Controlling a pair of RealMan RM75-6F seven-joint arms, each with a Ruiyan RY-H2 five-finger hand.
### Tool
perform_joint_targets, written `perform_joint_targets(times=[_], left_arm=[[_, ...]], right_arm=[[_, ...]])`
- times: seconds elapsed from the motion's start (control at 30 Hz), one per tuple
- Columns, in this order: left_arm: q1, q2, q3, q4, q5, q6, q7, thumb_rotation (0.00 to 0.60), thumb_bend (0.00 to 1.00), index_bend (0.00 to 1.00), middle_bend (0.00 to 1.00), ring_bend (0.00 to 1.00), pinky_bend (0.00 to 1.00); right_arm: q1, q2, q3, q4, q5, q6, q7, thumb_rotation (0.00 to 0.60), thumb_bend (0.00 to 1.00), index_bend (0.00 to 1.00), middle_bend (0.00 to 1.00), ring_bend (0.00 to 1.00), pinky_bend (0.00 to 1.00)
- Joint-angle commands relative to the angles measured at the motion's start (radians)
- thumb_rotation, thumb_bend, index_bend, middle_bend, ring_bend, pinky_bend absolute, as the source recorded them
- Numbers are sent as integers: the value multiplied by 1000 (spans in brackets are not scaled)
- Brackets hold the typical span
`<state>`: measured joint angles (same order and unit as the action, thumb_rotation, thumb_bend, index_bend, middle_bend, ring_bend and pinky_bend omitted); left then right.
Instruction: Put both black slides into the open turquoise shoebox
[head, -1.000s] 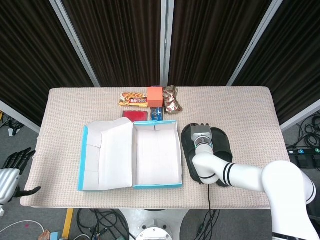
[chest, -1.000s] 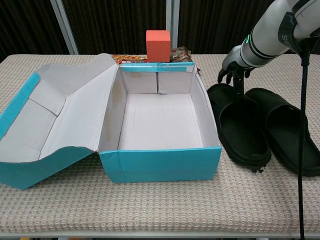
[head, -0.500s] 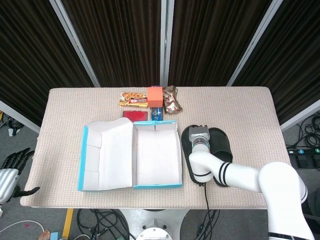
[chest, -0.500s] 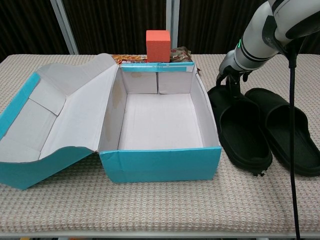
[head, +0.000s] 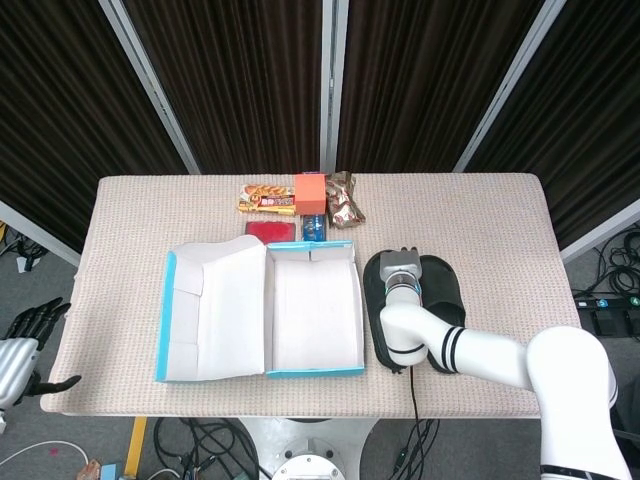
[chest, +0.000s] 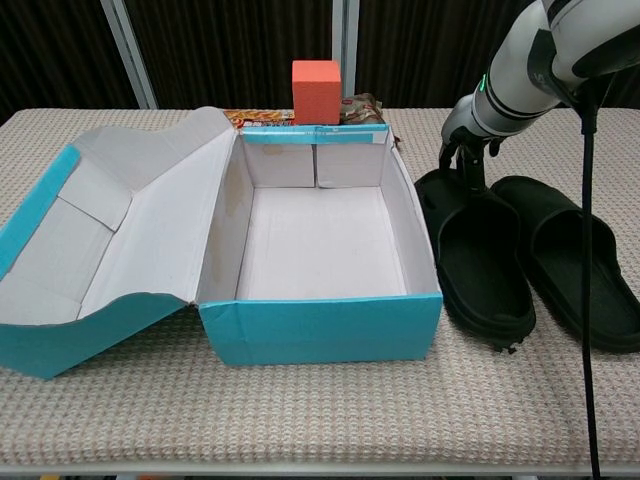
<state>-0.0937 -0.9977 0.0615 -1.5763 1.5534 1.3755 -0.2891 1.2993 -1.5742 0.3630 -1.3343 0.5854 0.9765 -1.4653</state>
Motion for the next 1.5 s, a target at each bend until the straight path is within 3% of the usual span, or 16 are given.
perform_joint_targets(times=[0.03,0.3,0.5,0.57,0.83,1.2,1.3,1.5], left_arm=[[-1,1,0,-2,1,-1,0,600,19,72,16,0,0],[-3,6,2,-21,9,-1,20,600,19,72,17,0,0],[-7,9,4,-48,16,-3,51,600,19,72,16,0,0],[-9,11,4,-60,19,-5,65,600,19,71,16,0,0],[-19,13,4,-112,28,-12,120,600,20,72,17,0,0],[-26,24,1,-177,29,-12,192,600,19,72,16,0,0],[-27,29,0,-191,29,-12,210,600,19,72,16,0,0],[-26,36,-4,-211,23,-7,233,600,20,72,17,0,0]], right_arm=[[-15,15,13,-24,-26,6,11,600,211,273,316,0,0],[-62,103,37,-135,-96,29,66,600,215,322,345,9,0],[-111,232,60,-268,-152,36,128,600,217,339,360,42,4],[-130,287,67,-319,-170,31,152,600,218,344,362,56,33],[-233,477,80,-473,-283,-16,307,600,223,389,398,191,303],[-365,646,69,-541,-446,-170,570,600,227,414,416,267,375],[-416,689,97,-563,-534,-238,685,600,227,415,419,269,378],[-574,754,225,-635,-804,-334,993,600,227,430,430,269,380]])
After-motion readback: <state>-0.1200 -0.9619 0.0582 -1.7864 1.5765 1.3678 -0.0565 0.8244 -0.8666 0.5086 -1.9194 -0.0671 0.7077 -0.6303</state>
